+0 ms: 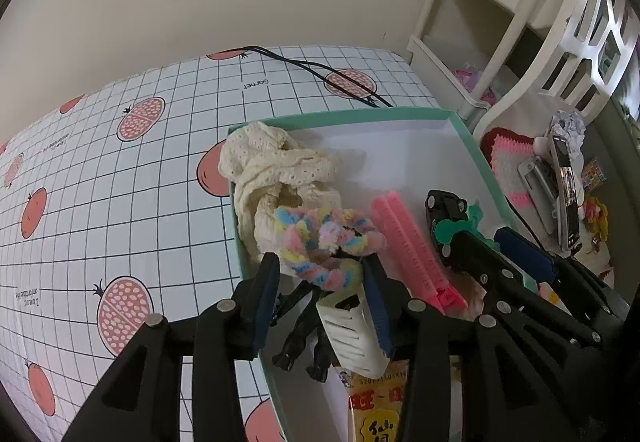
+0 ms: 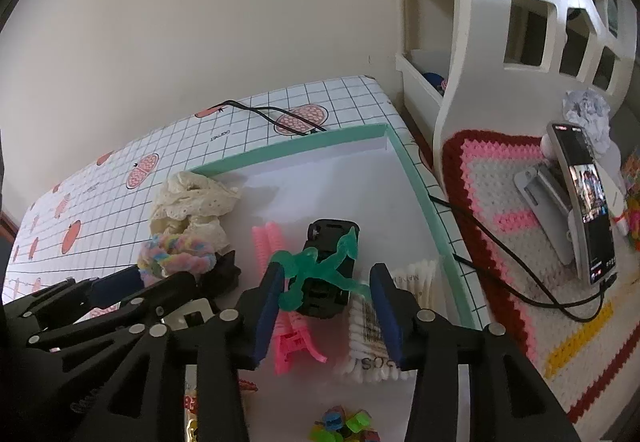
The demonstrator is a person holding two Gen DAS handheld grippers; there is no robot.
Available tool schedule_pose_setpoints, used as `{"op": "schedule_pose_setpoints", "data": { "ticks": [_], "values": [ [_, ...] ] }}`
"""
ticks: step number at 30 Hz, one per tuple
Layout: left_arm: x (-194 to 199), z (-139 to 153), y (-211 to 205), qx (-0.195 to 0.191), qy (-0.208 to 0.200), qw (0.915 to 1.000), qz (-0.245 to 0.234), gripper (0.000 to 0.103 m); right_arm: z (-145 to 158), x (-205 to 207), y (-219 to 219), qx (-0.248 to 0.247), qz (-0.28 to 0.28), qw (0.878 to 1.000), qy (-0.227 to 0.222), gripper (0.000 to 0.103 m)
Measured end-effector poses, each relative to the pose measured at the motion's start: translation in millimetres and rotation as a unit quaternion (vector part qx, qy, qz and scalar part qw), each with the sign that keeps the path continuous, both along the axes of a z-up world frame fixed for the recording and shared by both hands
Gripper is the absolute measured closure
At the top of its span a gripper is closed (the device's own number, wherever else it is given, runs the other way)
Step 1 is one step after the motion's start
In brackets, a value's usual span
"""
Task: Organize objects
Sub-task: 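Open the left gripper over the box while right releases the green figure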
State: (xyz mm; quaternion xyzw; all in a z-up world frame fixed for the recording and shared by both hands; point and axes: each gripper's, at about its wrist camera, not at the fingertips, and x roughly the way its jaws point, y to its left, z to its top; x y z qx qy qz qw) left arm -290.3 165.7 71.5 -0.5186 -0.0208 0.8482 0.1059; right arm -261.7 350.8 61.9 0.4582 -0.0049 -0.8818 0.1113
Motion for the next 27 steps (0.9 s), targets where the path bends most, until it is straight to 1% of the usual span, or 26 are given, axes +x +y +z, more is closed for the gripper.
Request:
{"op": "schedule_pose_setpoints", "data": {
  "ticks": [3, 5, 11, 13, 15, 18, 20, 23, 25, 27],
  "values": [
    [2.0, 3.3, -1.0, 0.002, 0.000, 1.0000, -0.003, 0.051, 2.2, 1.9, 0.3, 0.006, 0.001, 1.000, 0.002, 0.053],
    [3.7, 6.5, -2.3, 0.003, 0.001, 1.0000, -0.003, 0.049, 2.7, 3.5, -0.7, 0.011, 0.005, 1.000, 0.002, 0.051],
    [9.8, 10.6, -4.7, 0.003, -0.006, 0.9999, -0.012, 0.048, 5.8, 10.2, -1.8, 0.017, 0.011, 1.000, 0.005, 0.047],
    [13.5, 12.5, -4.8, 0.001, -0.007, 0.9999, -0.015, 0.048, 6.8, 12.4, -1.8, 0.021, 0.014, 1.000, 0.006, 0.043],
    [16.8, 16.2, -4.8, 0.000, -0.004, 0.9998, -0.019, 0.047, 8.9, 15.2, -1.5, 0.026, 0.016, 0.999, 0.010, 0.041],
    [23.6, 23.1, -6.3, 0.000, 0.004, 0.9998, -0.017, 0.043, 11.6, 18.5, -0.8, 0.029, 0.016, 0.999, 0.013, 0.040],
    [27.7, 27.1, -9.0, 0.001, 0.007, 0.9999, -0.013, 0.042, 14.7, 21.8, -0.3, 0.027, 0.014, 0.999, 0.016, 0.036],
    [35.6, 32.6, -15.4, 0.004, 0.012, 0.9999, 0.003, 0.035, 19.9, 26.8, -0.6, 0.022, 0.012, 0.999, 0.021, 0.031],
    [42.7, 37.8, -21.3, 0.005, 0.018, 0.9997, 0.014, 0.031, 24.0, 30.9, -1.7, 0.023, 0.012, 0.999, 0.026, 0.024],
    [47.7, 42.7, -25.0, 0.002, 0.028, 0.9994, 0.021, 0.025, 27.1, 35.0, -3.4, 0.022, 0.014, 0.999, 0.031, 0.023]
  ]
}}
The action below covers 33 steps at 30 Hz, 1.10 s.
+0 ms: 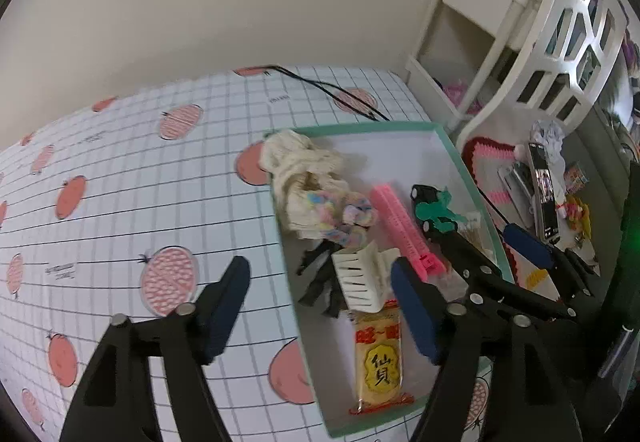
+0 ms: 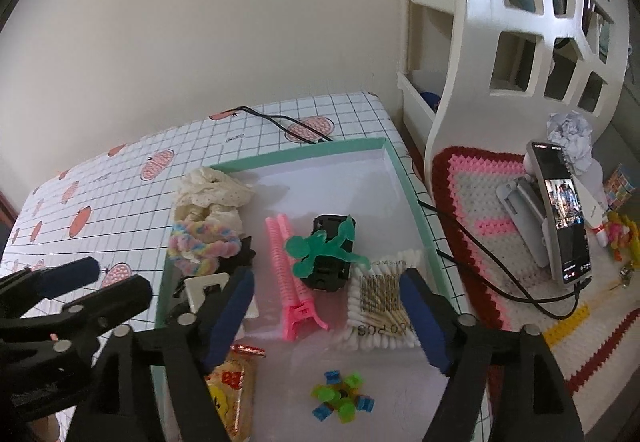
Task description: Organize objects
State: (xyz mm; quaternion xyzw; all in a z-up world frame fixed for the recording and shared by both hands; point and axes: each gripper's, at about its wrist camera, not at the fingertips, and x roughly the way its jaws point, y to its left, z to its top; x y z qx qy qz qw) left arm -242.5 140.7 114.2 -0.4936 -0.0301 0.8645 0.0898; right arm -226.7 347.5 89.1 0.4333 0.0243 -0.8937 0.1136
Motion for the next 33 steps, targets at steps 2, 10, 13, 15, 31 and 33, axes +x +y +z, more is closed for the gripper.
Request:
{"op": "schedule_pose_setpoints", "data": {
  "ticks": [2, 10, 13, 15, 31, 33],
  "values": [
    [7.7, 5.0, -4.7, -0.006, 0.011, 0.9999, 0.009, 0.021, 2.5, 5.6, -2.0, 0.001, 0.003, 1.000, 0.001, 0.023],
    [36.5, 12.2, -38.0, -0.008, 0.031, 0.9983, 0.049, 0.004, 13.2, 35.0, -9.2, 0.000, 0.007, 1.000, 0.006, 0.004],
    [49.6, 13.8, -52.1, -0.006, 0.030, 0.9974, 0.066, 0.004, 18.2, 45.4, -10.1, -0.005, 0.005, 1.000, 0.008, 0.001],
    [57.1, 13.5, -60.0, -0.002, 0.029, 0.9967, 0.076, 0.004, 21.4, 52.7, -11.0, -0.010, 0.003, 1.000, 0.007, 0.000],
    [123.1, 2.2, -92.5, 0.019, 0.023, 0.9912, 0.129, 0.003, 25.6, 128.1, -21.4, -0.008, 0.023, 1.000, -0.001, 0.000],
    [127.1, 0.2, -94.9, 0.018, 0.021, 0.9912, 0.129, 0.003, 23.3, 137.1, -21.4, -0.006, 0.025, 1.000, -0.003, 0.000]
  ]
}}
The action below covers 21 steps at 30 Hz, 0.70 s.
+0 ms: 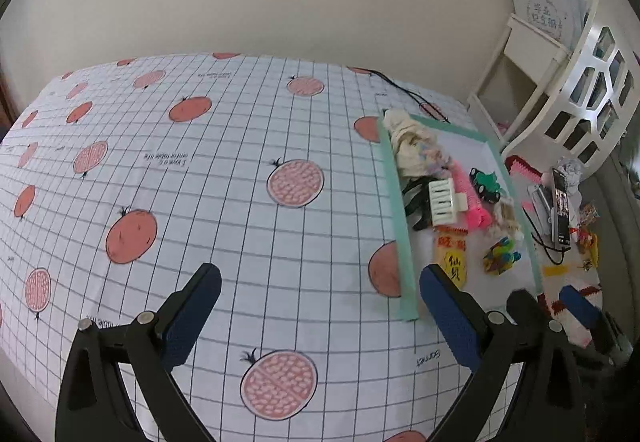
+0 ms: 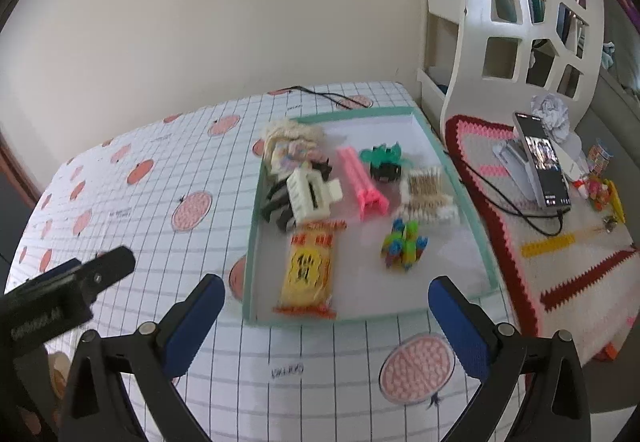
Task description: Organize objects
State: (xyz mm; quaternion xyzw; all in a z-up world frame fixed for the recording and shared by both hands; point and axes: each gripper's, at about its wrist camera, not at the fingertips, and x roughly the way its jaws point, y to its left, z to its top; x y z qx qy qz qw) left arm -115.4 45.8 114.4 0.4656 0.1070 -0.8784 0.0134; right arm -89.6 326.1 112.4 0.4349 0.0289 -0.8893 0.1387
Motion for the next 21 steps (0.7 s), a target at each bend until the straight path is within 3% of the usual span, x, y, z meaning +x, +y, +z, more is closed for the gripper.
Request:
{"op": "schedule_pose_setpoints", "data": {
  "ticks": [5, 21],
  "values": [
    [15.3, -3.6, -5.2, -0.006, 0.007, 1.0000, 0.004, 0.003, -9.9, 21.2, 2.4, 0.007, -0.001, 1.000, -0.010, 0.000],
    [54.0, -37.7, -11.2, -0.048, -0.024, 0.9985, 0.007, 0.003, -35.9, 60.2, 7.8, 0.023, -0.002, 0.999, -0.033, 0.000]
  ]
}}
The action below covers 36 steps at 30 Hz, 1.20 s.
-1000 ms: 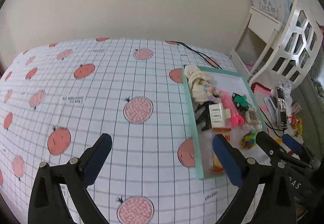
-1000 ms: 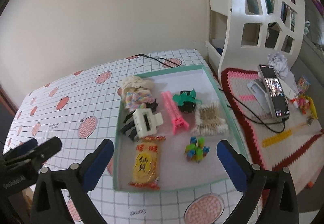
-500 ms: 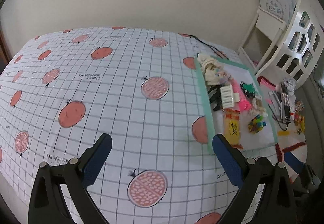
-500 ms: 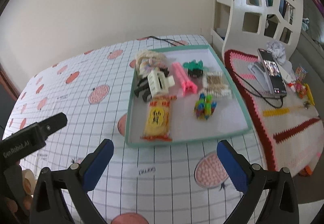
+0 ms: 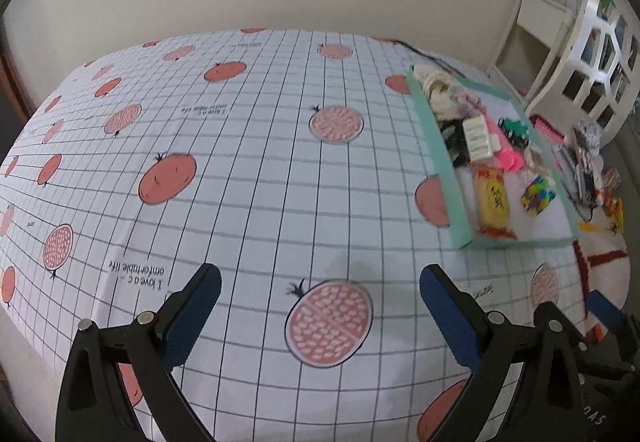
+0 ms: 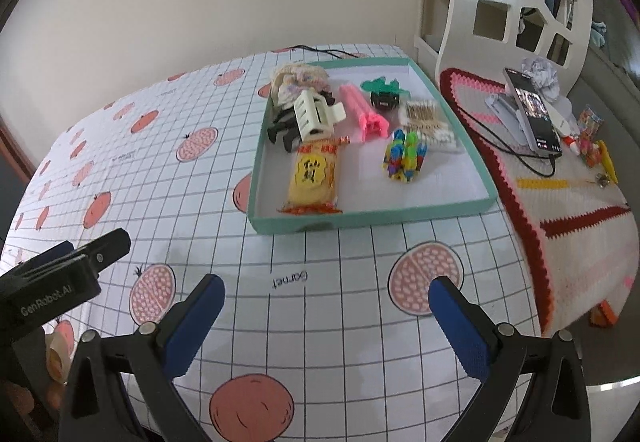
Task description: Organize objects
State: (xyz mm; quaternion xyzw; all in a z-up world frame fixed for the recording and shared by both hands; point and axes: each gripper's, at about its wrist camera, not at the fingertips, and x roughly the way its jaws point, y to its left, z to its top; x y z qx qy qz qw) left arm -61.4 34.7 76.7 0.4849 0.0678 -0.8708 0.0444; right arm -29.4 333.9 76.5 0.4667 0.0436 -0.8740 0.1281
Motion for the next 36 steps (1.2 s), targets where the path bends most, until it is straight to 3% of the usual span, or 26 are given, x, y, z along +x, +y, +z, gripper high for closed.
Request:
{"op": "schedule_pose_setpoints", "data": {
  "ticks": [15, 36],
  "values": [
    [9.1, -44.1, -9.3, -0.014, -0.058, 0.9980, -0.023, 0.003, -34.0, -3.3, 5.8, 0.023, -0.003, 0.999, -0.036, 0.000],
    [4.8, -64.5, -2.9, -0.026, -0.081, 0.9958, -0.036, 0.003, -60.5, -13.0, 5.7, 0.033, -0.010, 0.998, -0.056, 0.000]
  ]
}}
